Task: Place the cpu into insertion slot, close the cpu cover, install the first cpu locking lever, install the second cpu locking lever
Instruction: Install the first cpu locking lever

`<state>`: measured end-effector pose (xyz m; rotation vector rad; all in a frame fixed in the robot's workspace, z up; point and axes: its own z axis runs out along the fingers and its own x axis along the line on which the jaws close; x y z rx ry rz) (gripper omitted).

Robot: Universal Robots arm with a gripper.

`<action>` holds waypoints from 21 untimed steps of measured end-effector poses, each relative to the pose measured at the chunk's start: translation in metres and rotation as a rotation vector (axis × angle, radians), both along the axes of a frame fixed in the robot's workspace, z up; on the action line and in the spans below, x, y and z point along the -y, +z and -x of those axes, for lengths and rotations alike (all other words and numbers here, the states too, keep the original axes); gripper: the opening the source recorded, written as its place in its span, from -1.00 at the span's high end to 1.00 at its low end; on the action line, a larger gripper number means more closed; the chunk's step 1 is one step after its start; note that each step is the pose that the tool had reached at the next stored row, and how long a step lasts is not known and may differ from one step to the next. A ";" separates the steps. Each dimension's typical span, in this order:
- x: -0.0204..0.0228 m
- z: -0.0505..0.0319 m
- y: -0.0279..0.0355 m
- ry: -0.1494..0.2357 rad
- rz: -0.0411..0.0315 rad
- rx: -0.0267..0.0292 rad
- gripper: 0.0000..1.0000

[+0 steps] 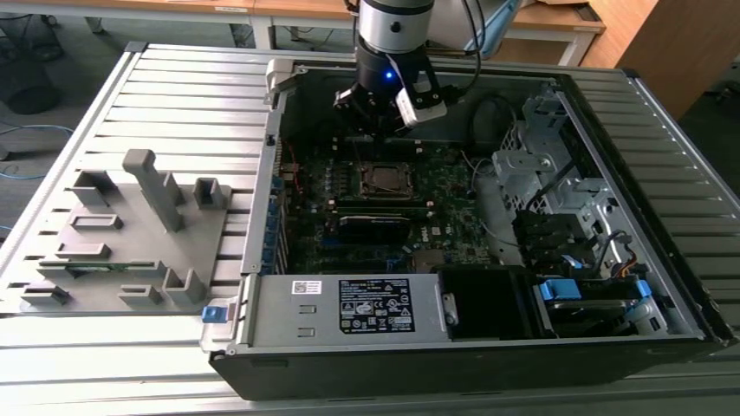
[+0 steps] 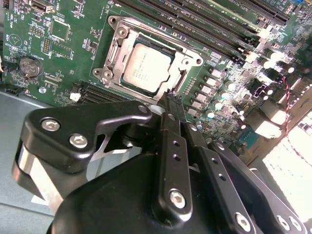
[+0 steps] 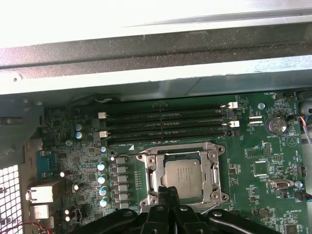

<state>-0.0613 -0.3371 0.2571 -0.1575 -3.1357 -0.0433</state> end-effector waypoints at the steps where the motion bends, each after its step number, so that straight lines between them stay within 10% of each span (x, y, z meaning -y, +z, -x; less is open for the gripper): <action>1: 0.0000 0.0000 0.0000 0.000 0.0000 0.0000 0.79; 21: 0.0002 0.0096 0.0063 0.000 -0.0023 0.0006 0.79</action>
